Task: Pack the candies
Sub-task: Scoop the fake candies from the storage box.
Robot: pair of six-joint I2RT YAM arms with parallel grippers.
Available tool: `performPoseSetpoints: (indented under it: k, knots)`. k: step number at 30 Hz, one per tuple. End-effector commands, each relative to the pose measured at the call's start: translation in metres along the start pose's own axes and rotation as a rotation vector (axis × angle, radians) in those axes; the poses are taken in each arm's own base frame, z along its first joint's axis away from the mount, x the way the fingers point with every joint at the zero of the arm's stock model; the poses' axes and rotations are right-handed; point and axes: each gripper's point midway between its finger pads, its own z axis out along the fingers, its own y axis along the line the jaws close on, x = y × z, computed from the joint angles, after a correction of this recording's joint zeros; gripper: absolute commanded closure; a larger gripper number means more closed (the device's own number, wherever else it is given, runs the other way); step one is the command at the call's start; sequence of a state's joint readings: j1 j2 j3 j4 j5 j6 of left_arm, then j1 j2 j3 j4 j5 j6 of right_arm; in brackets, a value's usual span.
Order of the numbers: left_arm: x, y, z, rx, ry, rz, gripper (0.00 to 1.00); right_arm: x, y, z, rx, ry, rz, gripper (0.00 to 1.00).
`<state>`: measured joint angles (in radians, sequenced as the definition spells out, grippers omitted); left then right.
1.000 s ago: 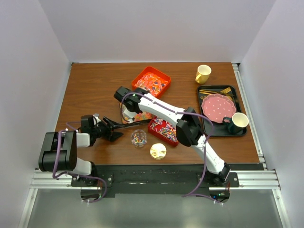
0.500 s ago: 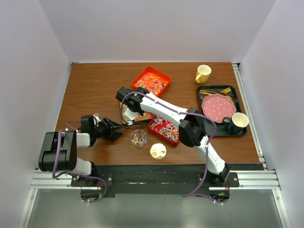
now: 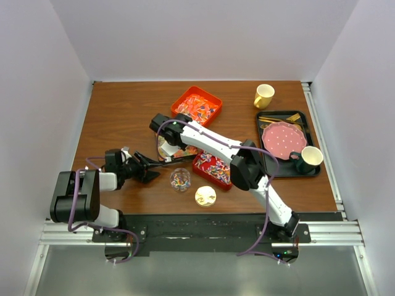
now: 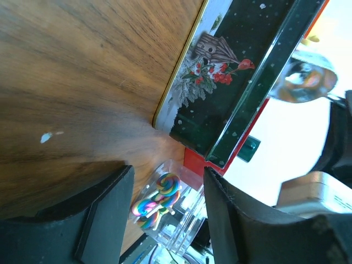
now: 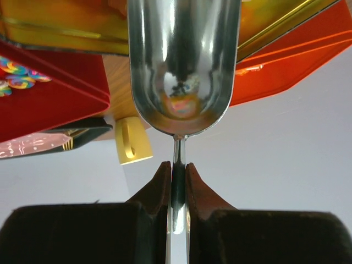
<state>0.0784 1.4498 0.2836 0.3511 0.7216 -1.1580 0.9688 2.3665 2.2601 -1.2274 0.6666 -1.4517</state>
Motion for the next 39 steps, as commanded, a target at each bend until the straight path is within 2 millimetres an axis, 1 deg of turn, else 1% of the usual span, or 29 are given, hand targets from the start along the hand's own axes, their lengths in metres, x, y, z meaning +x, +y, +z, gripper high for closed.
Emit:
performPoseSetpoints:
  k: [1,3,4,6,7,9,10,12,13,16,17,19,21,22,23,24,25,26,27,28,29,30,31,32,33,34,35,36,39]
  knots:
    - [-0.009,0.034,0.005,-0.131,-0.043,-0.013,0.42,-0.046,0.022,0.022,-0.108,-0.085,-0.059,1.00]
    - [-0.011,0.033,0.008,-0.129,-0.042,-0.011,0.44,-0.056,0.024,0.026,-0.113,-0.103,-0.045,1.00]
    - [-0.011,0.036,0.010,-0.138,-0.033,-0.017,0.45,-0.060,0.024,0.027,-0.113,-0.105,-0.042,1.00]
    - [-0.015,0.033,0.014,-0.131,-0.030,-0.015,0.46,-0.068,0.025,0.030,-0.117,-0.115,-0.025,1.00]
    - [-0.015,0.035,0.016,-0.136,-0.022,-0.026,0.48,-0.071,0.025,0.031,-0.117,-0.118,-0.018,1.00]
    - [-0.019,0.031,0.019,-0.122,-0.016,-0.022,0.49,-0.077,0.025,0.032,-0.118,-0.123,0.003,1.00]
    - [-0.019,0.033,0.022,-0.127,-0.008,-0.029,0.51,-0.083,0.023,0.035,-0.118,-0.139,0.016,1.00]
    - [-0.021,0.031,0.024,-0.123,-0.002,-0.027,0.52,-0.090,0.023,0.037,-0.122,-0.148,0.047,1.00]
    - [-0.021,0.034,0.026,-0.128,0.005,-0.031,0.52,-0.097,0.020,0.040,-0.121,-0.169,0.069,1.00]
    - [-0.022,0.035,0.027,-0.135,0.011,-0.027,0.53,-0.109,0.014,0.040,-0.107,-0.220,0.135,1.00]
    - [-0.022,0.035,0.027,-0.135,0.013,-0.024,0.53,-0.116,0.014,0.040,-0.111,-0.257,0.157,1.00]
    - [-0.021,0.035,0.026,-0.140,0.019,-0.016,0.53,-0.124,0.013,0.041,-0.108,-0.294,0.174,1.00]
    - [-0.022,0.032,0.026,-0.140,0.023,-0.014,0.53,-0.130,0.010,0.032,-0.102,-0.382,0.205,1.00]
    - [-0.024,0.030,0.026,-0.137,0.025,-0.015,0.53,-0.136,0.013,0.035,-0.110,-0.413,0.209,1.00]
    - [-0.031,0.020,0.027,-0.118,0.021,0.004,0.53,-0.138,0.011,0.032,-0.103,-0.449,0.219,1.00]
    - [-0.032,0.019,0.026,-0.122,0.039,-0.003,0.52,-0.139,0.007,0.027,-0.093,-0.492,0.240,1.00]
    - [-0.035,0.017,0.026,-0.124,0.051,0.032,0.50,-0.141,0.006,0.026,-0.091,-0.515,0.245,1.00]
    - [-0.044,0.006,0.027,-0.114,0.051,0.066,0.49,-0.141,0.005,0.026,-0.099,-0.545,0.270,1.00]
    - [-0.042,0.010,0.024,-0.147,0.080,0.047,0.47,-0.145,0.004,0.025,-0.109,-0.590,0.288,1.00]
    - [-0.044,0.009,0.022,-0.153,0.090,0.097,0.44,-0.144,0.000,0.021,-0.109,-0.615,0.303,1.00]
    - [-0.051,0.002,0.021,-0.152,0.086,0.122,0.43,-0.141,-0.001,0.023,-0.115,-0.627,0.319,1.00]
    - [-0.047,0.011,0.014,-0.206,0.104,0.084,0.43,-0.139,-0.002,0.022,-0.117,-0.638,0.323,1.00]
    - [-0.049,0.010,0.010,-0.214,0.105,0.097,0.44,-0.139,-0.002,0.022,-0.120,-0.654,0.329,1.00]
    - [-0.051,0.010,0.007,-0.223,0.101,0.090,0.45,-0.134,-0.002,0.024,-0.120,-0.652,0.335,1.00]
    - [-0.052,0.013,-0.002,-0.252,0.089,0.078,0.45,-0.133,-0.001,0.026,-0.125,-0.651,0.330,1.00]
    - [-0.053,0.014,-0.006,-0.263,0.084,0.074,0.43,-0.133,0.000,0.024,-0.129,-0.673,0.332,1.00]
    - [-0.054,0.012,-0.010,-0.267,0.080,0.075,0.43,-0.128,0.000,0.025,-0.130,-0.683,0.343,1.00]
    - [-0.056,0.015,-0.017,-0.281,0.075,0.050,0.42,-0.127,-0.001,0.025,-0.127,-0.692,0.352,1.00]
    - [-0.068,0.006,-0.035,-0.273,0.032,0.057,0.40,-0.119,-0.001,0.024,-0.134,-0.712,0.377,1.00]
